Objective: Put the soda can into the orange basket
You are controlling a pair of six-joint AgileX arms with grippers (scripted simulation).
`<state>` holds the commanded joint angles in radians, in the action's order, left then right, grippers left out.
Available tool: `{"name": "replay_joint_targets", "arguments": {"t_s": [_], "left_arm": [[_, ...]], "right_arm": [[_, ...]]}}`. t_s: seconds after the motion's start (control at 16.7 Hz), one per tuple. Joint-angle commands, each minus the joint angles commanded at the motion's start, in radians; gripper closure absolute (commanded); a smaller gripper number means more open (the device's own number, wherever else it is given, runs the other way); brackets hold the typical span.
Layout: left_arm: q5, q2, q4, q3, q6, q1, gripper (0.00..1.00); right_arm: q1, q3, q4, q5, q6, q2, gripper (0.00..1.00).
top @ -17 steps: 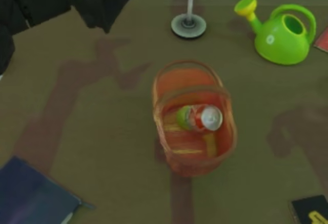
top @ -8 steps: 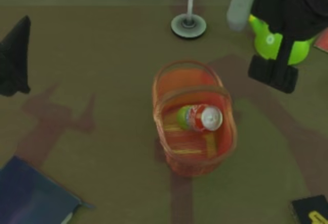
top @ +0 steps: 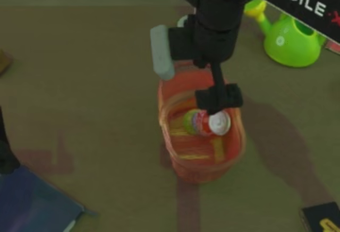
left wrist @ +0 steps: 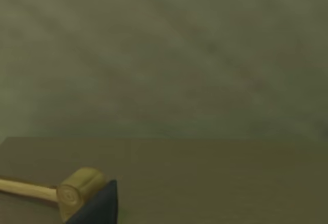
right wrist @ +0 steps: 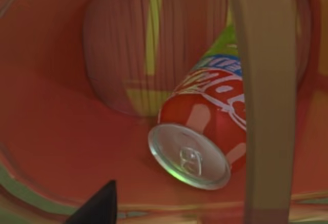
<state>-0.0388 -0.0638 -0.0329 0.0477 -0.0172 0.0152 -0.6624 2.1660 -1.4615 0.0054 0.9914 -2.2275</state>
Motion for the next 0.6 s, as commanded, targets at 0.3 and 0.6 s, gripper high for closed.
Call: {"name": "replay_joint_targets", "arguments": {"t_s": [0.3,0.6], "left_arm": [[0.039,0.064,0.033,-0.048,0.017,0.005,0.00],[0.039,0.064,0.033,-0.048,0.017,0.005,0.00]], "right_arm": [[-0.020,0.057,-0.042,-0.001,0.029,-0.061,0.00],[-0.018,0.039,-0.026,-0.001,0.029,-0.058,0.00]]}}
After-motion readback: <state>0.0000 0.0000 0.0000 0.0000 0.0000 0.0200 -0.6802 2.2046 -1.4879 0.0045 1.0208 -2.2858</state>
